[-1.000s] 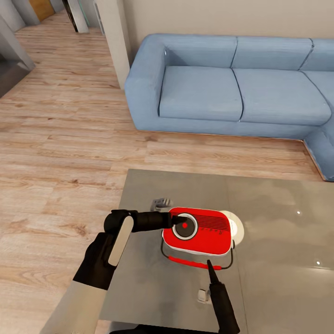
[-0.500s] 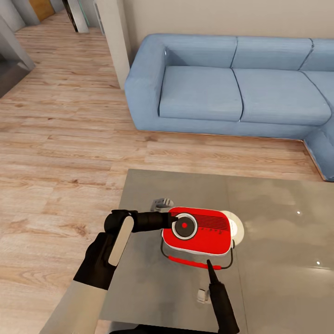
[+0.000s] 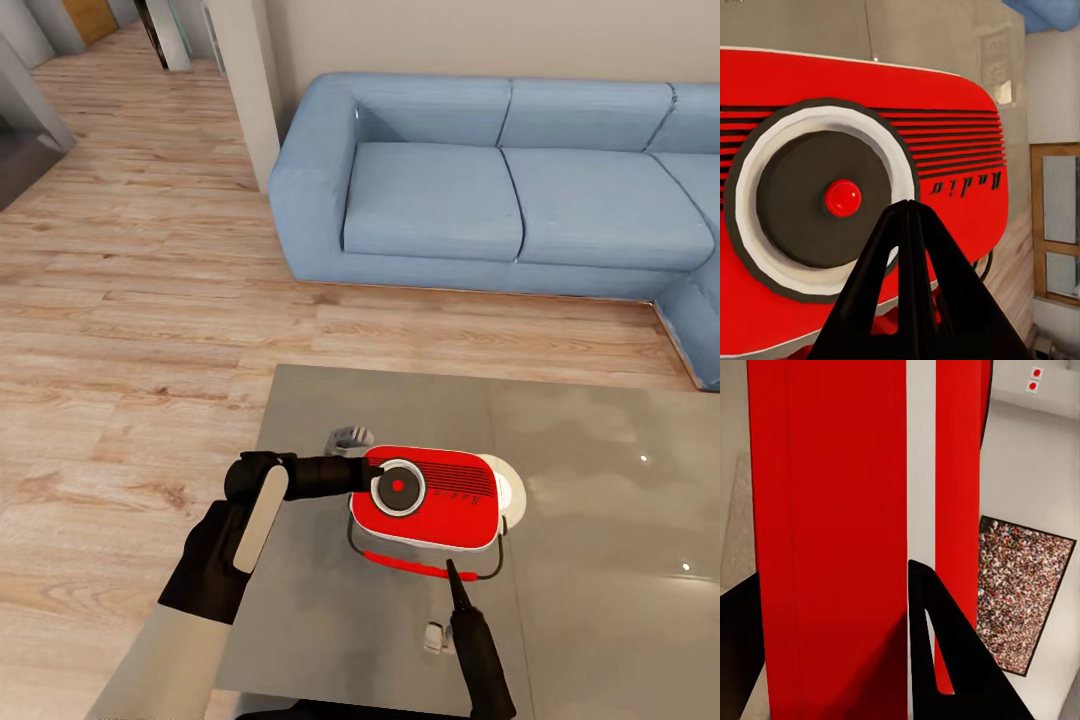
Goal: Turn on the radio receiver that's on the table in the living room.
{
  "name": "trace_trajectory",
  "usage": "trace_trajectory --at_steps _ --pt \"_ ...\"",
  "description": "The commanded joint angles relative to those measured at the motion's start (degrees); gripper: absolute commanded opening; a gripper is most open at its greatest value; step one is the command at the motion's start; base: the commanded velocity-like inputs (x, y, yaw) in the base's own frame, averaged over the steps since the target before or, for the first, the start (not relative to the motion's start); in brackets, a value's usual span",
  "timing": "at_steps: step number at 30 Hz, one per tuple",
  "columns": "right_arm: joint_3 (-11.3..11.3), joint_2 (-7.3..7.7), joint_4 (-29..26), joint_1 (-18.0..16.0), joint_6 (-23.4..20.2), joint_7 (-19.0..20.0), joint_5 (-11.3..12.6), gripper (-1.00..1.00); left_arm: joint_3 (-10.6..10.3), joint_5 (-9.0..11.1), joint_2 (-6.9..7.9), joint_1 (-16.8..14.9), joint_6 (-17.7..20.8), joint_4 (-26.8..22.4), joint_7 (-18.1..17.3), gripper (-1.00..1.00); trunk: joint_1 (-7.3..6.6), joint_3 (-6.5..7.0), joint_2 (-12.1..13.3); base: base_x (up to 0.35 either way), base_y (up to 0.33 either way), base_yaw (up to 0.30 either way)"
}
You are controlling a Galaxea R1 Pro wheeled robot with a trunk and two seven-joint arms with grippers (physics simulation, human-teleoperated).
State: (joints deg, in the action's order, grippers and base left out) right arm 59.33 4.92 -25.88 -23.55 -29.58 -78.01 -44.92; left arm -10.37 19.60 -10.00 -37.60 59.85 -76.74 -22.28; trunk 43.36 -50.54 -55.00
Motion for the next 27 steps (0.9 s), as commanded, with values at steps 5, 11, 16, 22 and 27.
trace_trajectory --at_steps 5,11,16,22,27 --pt "0.1 -0.01 0.0 0.0 -0.1 -0.4 -0.2 -1.0 0.0 0.2 0.0 -1.7 0.0 0.8 1.6 -1.0 0.0 0.0 0.0 0.0 0.0 0.0" --pt "0.1 -0.05 -0.1 0.0 -0.1 -1.1 -0.2 -1.0 0.1 0.6 0.0 -3.5 0.1 3.8 5.0 -1.0 0.0 0.0 0.0 0.0 0.0 0.0" --pt "0.1 -0.04 -0.1 0.0 -0.1 -1.4 -0.2 -1.0 0.1 0.7 0.0 -5.5 0.1 7.1 5.4 -1.0 0.0 0.0 0.0 0.0 0.0 0.0" --pt "0.1 -0.08 -0.1 0.0 -0.1 -2.6 -0.2 -1.0 0.2 1.0 0.0 -7.3 -0.1 11.8 5.6 -1.0 0.0 0.0 0.0 0.0 0.0 0.0" --pt "0.1 -0.08 -0.1 0.0 -0.2 -2.8 -0.2 -1.0 0.2 3.6 0.0 -7.5 -0.2 12.8 5.6 -1.0 0.0 0.0 0.0 0.0 0.0 0.0"
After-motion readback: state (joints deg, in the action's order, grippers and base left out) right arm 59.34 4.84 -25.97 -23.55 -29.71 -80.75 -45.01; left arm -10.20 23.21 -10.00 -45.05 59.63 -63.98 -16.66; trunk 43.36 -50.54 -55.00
